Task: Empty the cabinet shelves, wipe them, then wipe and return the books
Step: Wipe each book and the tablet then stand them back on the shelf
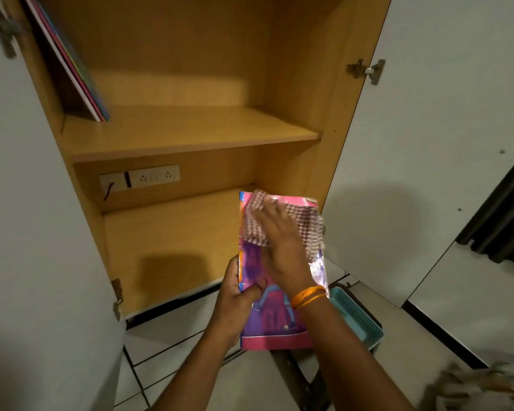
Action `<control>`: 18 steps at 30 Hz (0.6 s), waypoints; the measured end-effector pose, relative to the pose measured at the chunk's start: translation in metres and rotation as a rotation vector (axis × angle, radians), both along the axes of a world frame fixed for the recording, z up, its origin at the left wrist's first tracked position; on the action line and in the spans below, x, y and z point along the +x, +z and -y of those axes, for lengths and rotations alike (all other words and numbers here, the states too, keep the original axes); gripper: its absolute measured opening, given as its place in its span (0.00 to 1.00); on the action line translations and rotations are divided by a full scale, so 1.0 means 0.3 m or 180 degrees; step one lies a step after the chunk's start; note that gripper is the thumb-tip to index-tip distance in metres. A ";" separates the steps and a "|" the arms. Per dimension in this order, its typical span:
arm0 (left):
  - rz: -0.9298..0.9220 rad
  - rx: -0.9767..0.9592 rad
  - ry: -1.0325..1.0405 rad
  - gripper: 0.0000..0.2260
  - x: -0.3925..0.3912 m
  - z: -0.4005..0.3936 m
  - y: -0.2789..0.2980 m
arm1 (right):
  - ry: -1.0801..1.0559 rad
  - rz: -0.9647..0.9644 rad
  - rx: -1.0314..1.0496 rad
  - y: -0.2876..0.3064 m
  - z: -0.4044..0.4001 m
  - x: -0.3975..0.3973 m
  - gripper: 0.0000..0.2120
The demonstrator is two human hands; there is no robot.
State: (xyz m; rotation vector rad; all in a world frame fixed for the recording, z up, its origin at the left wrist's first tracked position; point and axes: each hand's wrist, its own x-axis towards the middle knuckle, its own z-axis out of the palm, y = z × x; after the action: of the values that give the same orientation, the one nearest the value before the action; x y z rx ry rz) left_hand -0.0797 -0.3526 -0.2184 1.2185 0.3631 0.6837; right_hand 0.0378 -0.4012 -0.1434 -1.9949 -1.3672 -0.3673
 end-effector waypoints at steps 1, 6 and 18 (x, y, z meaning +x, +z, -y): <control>0.0025 -0.0077 0.0062 0.24 -0.001 0.000 0.000 | 0.0246 0.0121 -0.0173 -0.019 0.012 -0.021 0.39; 0.0299 -0.0465 0.0539 0.23 -0.021 -0.026 0.003 | 0.0641 0.0350 -0.0472 -0.152 0.121 -0.075 0.32; 0.0193 -0.0570 0.0314 0.22 -0.032 0.008 0.027 | -0.0504 -0.0825 0.0490 -0.101 0.168 -0.019 0.28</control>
State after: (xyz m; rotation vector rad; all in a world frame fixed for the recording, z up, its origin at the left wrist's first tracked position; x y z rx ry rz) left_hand -0.0891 -0.3551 -0.2103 1.0130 0.4271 0.7550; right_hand 0.0320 -0.4515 -0.1736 -1.9502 -0.9951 -0.2651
